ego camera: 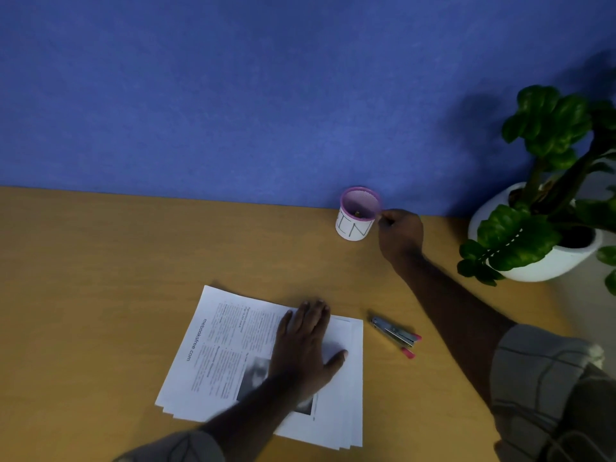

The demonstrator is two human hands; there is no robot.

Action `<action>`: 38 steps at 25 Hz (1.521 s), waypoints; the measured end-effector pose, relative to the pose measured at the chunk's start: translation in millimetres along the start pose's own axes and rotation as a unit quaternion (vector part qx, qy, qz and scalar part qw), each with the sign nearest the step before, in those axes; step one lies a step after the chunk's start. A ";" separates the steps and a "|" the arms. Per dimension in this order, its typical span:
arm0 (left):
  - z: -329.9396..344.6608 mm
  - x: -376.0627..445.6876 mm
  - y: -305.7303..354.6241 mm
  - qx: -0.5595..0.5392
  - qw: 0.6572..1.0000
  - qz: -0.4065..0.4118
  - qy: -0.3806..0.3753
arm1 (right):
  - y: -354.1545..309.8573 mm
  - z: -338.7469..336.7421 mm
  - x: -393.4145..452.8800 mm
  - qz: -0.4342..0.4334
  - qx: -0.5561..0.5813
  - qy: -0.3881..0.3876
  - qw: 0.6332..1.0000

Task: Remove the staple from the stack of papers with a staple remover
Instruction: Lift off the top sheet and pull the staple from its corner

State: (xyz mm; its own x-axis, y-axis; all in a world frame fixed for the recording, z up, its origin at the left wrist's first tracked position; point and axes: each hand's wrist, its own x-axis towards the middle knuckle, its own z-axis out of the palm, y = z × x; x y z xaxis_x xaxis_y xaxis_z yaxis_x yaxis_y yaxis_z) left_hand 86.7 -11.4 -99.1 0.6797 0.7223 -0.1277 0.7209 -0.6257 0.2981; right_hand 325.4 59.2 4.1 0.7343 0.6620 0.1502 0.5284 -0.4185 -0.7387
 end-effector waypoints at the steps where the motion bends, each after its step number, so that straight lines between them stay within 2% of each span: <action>1: -10.4 5.4 -4.6 -0.003 1.000 0.016 -0.021 | 4.7 -2.3 -8.2 -0.008 -0.011 -0.001 1.000; 5: -59.4 28.0 -28.4 0.088 0.981 0.125 -0.121 | 22.1 -5.4 -49.4 0.003 -0.018 -0.021 1.000; 8: -71.3 29.4 -34.1 0.165 0.970 0.089 -0.153 | 26.5 -5.7 -79.9 0.000 -0.011 -0.046 0.999; 13: -63.7 29.0 -28.1 0.205 0.965 0.042 -0.155 | 37.3 -14.5 -117.6 -0.001 -0.011 -0.105 0.994; 16: -63.6 29.3 -25.1 0.211 0.963 0.032 -0.161 | 42.1 -20.4 -127.0 0.009 -0.018 -0.136 0.990; 24: -66.2 14.6 -10.1 0.189 0.962 -0.010 -0.197 | 62.7 -37.7 -145.6 0.048 -0.015 -0.146 0.988; 32: -66.7 4.2 -14.2 0.221 0.957 -0.036 -0.183 | 67.6 -34.3 -171.0 0.058 -0.005 -0.175 0.983; 35: -67.1 1.4 -18.6 0.155 0.975 -0.045 -0.154 | 65.6 -38.3 -173.5 0.052 0.009 -0.174 0.983; 38: -82.6 1.8 -27.6 -0.031 0.991 -0.072 -0.107 | 60.0 -50.0 -168.2 0.078 0.070 -0.163 0.981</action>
State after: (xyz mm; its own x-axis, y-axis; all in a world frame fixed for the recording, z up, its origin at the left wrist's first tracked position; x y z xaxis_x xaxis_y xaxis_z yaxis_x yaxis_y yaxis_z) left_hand 56.8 31.5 -29.4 0.5889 0.7197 -0.3678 0.8069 -0.4971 0.3191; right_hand 254.9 -108.4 -32.7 0.6145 0.7699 -0.1721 0.3406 -0.4557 -0.8224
